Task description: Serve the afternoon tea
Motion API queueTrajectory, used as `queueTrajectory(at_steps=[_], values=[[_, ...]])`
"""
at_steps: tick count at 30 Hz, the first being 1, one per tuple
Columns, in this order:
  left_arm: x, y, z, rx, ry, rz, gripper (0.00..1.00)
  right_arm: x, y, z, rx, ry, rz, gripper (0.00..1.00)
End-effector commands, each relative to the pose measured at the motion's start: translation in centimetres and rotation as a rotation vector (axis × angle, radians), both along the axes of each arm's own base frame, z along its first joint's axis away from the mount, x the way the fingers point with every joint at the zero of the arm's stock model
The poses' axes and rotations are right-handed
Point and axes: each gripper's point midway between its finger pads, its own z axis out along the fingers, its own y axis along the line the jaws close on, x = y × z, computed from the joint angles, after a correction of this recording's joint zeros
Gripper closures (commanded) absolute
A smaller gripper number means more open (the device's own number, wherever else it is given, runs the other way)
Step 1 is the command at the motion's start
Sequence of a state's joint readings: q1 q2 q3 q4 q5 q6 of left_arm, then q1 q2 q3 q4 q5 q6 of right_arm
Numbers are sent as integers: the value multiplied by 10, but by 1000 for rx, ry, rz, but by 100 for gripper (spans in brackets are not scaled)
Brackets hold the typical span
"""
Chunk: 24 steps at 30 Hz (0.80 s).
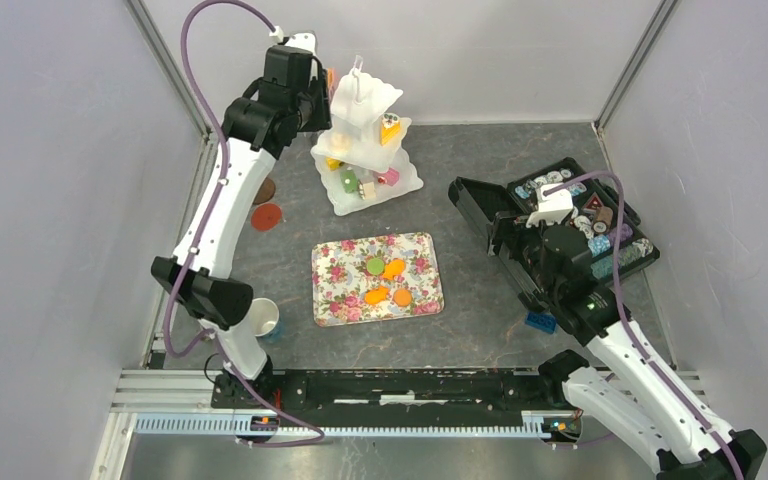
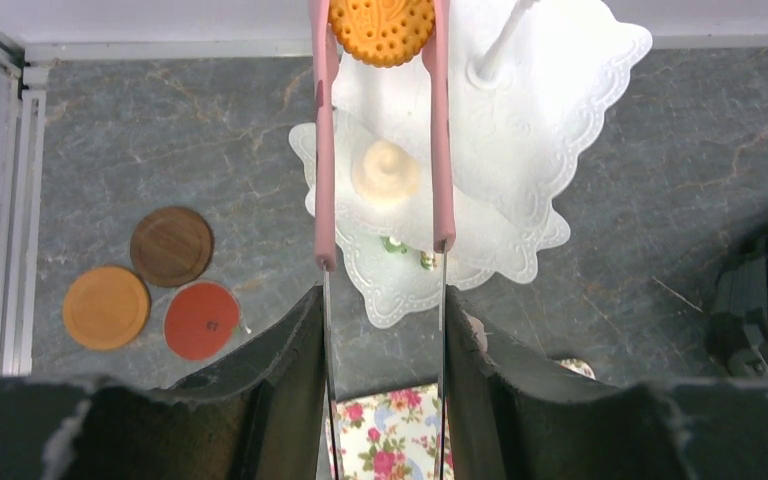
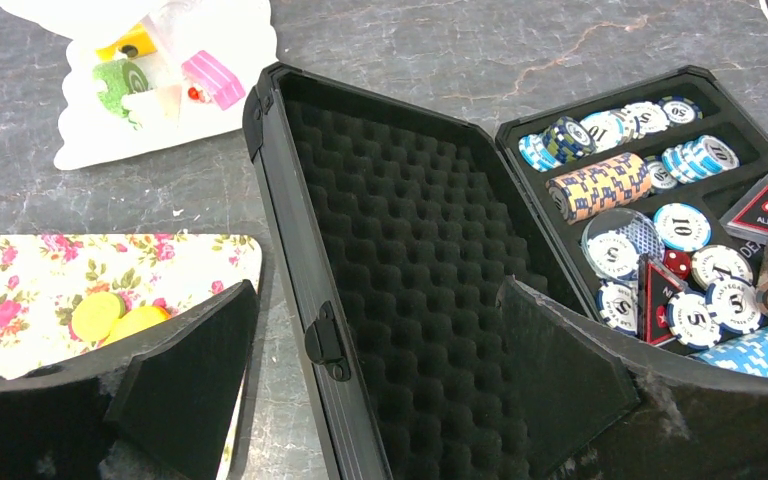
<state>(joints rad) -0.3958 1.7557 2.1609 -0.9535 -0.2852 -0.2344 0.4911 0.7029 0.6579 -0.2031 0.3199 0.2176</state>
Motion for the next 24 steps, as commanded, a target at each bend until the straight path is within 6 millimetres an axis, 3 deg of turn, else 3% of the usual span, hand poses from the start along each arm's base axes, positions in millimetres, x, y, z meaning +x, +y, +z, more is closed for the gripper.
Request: queueTrajectory(at_steps=[1, 10, 24], values=[[33, -10, 32, 10, -163, -75, 67, 6, 6, 25, 19, -65, 18, 2], [67, -25, 19, 35, -158, -107, 66, 5, 2, 24, 26, -62, -4, 2], [86, -45, -6, -1, -123, -166, 62, 2, -1, 33, 35, -69, -15, 2]])
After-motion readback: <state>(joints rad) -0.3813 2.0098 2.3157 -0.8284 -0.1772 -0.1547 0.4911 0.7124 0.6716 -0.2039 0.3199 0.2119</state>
